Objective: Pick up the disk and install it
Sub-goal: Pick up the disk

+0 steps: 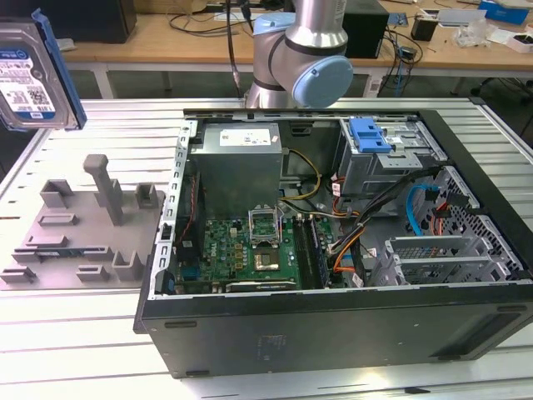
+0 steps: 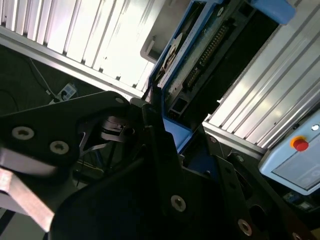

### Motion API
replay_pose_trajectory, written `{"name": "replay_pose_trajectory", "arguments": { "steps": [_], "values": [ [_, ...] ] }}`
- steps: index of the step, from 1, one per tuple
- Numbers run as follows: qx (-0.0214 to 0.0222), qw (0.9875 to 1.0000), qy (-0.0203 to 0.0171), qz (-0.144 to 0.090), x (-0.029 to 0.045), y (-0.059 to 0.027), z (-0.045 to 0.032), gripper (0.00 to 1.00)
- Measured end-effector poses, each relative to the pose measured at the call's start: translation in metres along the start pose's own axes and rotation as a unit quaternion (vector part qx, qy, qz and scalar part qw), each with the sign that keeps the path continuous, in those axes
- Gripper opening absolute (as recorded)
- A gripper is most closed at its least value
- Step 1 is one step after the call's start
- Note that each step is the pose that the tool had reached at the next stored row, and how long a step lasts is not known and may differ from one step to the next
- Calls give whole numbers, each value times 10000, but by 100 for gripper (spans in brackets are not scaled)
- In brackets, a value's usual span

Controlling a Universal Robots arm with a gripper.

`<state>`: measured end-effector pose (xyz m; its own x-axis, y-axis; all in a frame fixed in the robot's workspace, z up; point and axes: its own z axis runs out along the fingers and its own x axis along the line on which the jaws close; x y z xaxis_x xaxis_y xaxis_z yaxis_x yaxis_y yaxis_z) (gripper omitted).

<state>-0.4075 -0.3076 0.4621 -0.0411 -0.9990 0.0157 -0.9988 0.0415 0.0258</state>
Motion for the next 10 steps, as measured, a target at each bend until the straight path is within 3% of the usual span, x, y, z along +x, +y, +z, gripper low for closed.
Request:
{"name": "replay_pose_trajectory", "arguments": {
  "steps": [6, 10],
  "values": [
    [0, 10000, 0, 0, 3, 0, -201, 37],
    [0, 10000, 0, 0, 3, 0, -207, 37]
  ]
}}
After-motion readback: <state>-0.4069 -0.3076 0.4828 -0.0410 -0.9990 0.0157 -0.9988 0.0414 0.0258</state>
